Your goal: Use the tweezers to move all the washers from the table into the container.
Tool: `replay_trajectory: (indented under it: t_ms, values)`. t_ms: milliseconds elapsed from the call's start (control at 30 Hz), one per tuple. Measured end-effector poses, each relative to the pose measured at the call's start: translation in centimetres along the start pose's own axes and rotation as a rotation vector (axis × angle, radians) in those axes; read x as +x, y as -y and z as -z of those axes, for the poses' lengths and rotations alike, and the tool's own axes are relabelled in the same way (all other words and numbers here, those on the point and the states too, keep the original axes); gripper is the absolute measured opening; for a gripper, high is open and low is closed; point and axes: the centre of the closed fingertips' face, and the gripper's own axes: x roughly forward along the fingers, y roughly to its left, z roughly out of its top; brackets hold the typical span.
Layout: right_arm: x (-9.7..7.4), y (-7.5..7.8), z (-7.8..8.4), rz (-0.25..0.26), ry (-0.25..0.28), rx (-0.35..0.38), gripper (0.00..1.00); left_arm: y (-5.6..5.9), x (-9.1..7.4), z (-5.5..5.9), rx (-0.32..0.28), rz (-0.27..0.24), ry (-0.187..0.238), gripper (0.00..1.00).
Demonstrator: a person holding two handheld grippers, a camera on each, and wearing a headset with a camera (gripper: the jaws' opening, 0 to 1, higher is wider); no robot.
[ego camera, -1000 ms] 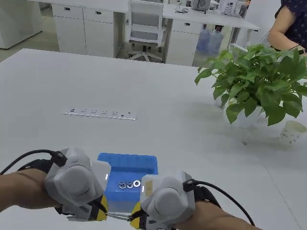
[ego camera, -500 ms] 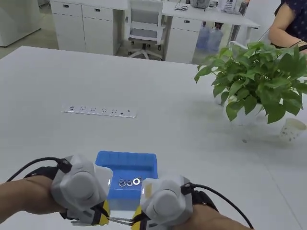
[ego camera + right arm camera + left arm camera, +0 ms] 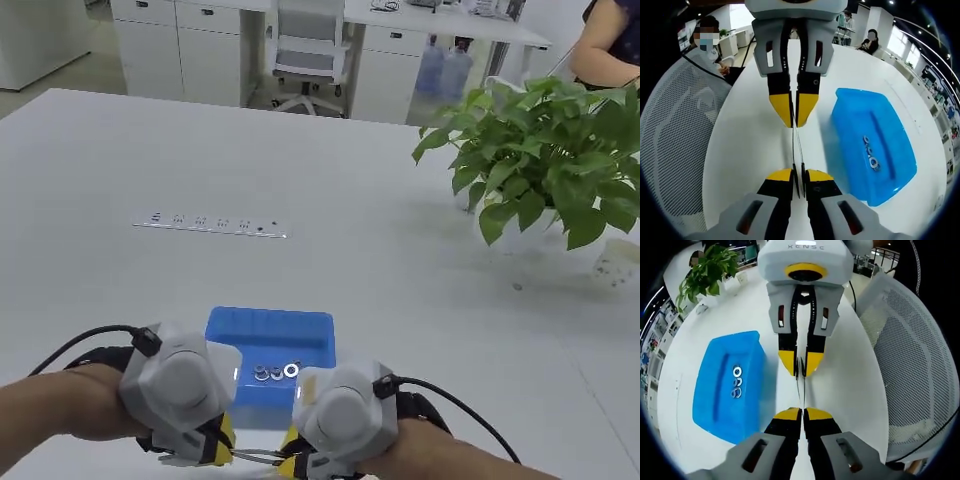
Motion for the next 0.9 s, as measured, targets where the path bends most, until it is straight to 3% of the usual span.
replay_trajectory:
  t_ms: [400, 700, 900]
  values:
    - [0.5, -0.01, 0.19, -0.012, -0.012, 0.002, 0.11, 0.06, 0.82, 0.87, -0.013, 0.006, -0.019, 0.07]
    - [0.49, 0.2, 0.27, -0.004, -0.014, 0.012, 0.12, 0.01, 0.93, 0.9, -0.015, 0.002, -0.023, 0.07]
    - [-0.03, 0.27, 0.32, 0.014, -0.011, 0.014, 0.17, -0.16, 0.82, 0.59, -0.041, -0.018, -0.006, 0.13]
